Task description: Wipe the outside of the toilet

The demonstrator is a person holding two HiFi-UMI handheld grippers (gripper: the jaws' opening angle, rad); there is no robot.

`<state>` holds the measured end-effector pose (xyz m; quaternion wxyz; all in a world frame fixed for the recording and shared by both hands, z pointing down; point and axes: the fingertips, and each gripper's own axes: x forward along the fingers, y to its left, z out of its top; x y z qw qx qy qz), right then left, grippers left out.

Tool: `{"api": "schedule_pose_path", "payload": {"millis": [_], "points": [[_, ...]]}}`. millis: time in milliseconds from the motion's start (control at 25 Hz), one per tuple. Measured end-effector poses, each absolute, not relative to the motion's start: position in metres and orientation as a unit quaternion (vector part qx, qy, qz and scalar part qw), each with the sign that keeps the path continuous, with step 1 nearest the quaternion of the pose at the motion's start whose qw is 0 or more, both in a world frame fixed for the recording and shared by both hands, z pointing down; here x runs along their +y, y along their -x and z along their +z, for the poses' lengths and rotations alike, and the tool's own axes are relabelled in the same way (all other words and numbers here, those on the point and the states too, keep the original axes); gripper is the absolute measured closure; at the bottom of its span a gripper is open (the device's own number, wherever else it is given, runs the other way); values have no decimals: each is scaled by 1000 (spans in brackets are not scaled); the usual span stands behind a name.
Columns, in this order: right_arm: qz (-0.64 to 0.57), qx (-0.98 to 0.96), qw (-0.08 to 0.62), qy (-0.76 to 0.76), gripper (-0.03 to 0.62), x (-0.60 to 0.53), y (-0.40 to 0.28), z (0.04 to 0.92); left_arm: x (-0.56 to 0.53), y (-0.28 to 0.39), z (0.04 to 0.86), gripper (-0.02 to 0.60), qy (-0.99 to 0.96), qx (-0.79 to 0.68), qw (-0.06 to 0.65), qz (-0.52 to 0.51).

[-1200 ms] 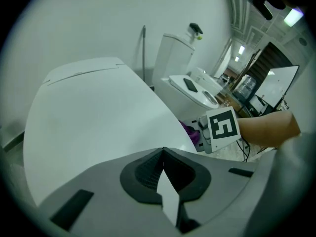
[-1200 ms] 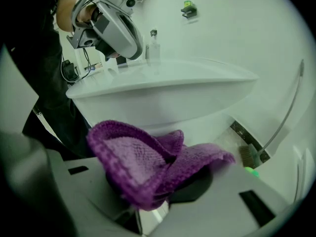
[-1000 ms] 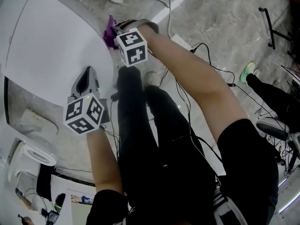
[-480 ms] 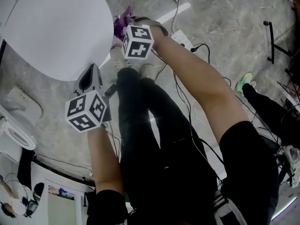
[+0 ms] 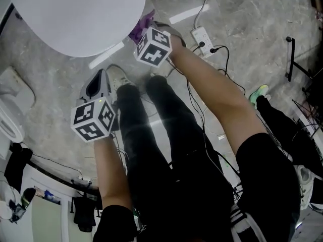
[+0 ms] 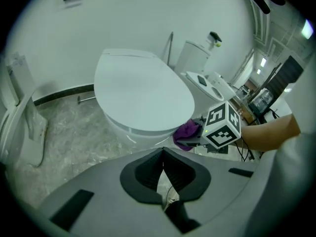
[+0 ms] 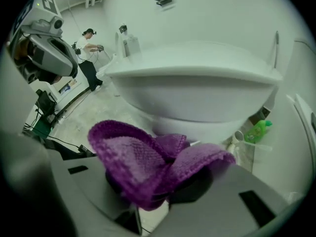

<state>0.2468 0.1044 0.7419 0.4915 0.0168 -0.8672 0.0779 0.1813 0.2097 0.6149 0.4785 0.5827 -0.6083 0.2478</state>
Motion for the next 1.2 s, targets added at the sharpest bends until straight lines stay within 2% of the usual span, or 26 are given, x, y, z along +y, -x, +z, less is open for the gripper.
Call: {"api": "schedule_pose_path", "payload": {"millis": [280, 560, 800, 1200], "points": [[112, -867, 486, -7, 479, 160, -207, 743, 241, -160, 618, 572, -570, -623, 486, 226], [176, -857, 481, -61, 479, 182, -177, 746, 282, -120, 623, 572, -571, -622, 490, 218], [279, -835, 454, -133, 479, 194, -146, 742, 316, -83, 623, 572, -572, -620, 496, 206], [333, -806, 430, -235, 477, 207, -86, 733, 356, -26, 625, 572, -593, -593, 507, 201]]}}
